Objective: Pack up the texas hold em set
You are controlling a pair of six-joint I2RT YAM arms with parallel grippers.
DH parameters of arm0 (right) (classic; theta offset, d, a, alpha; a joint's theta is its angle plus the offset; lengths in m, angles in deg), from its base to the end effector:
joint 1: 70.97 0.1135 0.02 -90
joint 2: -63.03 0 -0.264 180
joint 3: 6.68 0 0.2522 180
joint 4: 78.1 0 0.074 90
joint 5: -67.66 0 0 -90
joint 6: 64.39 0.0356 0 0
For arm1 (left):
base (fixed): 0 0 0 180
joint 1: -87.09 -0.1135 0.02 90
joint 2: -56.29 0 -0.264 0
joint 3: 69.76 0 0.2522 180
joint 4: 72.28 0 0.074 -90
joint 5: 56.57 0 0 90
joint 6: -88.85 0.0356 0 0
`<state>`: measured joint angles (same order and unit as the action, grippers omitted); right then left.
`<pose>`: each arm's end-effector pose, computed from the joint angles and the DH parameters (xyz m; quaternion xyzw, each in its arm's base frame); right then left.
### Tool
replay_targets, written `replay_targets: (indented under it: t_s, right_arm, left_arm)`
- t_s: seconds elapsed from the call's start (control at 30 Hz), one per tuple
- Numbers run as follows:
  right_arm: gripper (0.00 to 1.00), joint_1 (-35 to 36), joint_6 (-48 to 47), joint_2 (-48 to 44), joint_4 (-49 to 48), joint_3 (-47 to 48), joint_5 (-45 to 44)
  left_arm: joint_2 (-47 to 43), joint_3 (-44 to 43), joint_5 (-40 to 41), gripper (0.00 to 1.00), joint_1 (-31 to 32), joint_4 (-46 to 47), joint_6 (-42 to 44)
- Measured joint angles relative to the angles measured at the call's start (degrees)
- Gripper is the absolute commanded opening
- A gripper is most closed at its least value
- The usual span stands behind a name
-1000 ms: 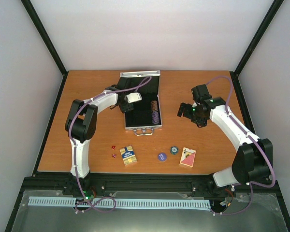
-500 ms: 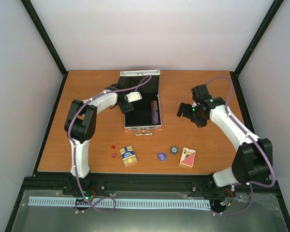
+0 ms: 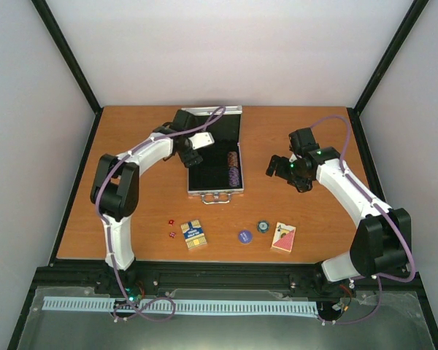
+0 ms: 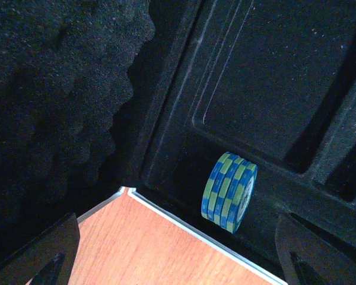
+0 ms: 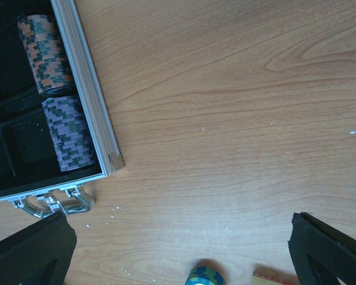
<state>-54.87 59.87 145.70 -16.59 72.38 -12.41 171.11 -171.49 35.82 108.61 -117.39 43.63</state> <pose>0.2711 0.0846 0.2605 0.1351 0.9636 0.1678 0.1583 0.4045 -0.1579 0.2029 0.5210 0.8082 0.0749 0.2642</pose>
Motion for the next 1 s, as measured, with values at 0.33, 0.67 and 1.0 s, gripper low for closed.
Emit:
replay_targets:
  t_s: [0.33, 0.67, 1.0]
  right_arm:
    - [1.0, 0.0, -1.4, 1.6, 0.0, 0.0, 0.9]
    - [1.0, 0.0, -5.3, 3.3, 0.7, 0.1, 1.8]
    - [0.97, 0.2, -13.9, 3.7, 6.6, 1.1, 0.3]
  left_arm:
    - [-2.2, -0.4, -6.3, 0.92, 0.0, -4.2, -3.0]
    - [-5.8, -2.7, -17.8, 0.92, 0.0, -9.6, -10.5]
    - [-7.9, -3.6, -27.5, 0.89, 0.0, -12.9, -17.2]
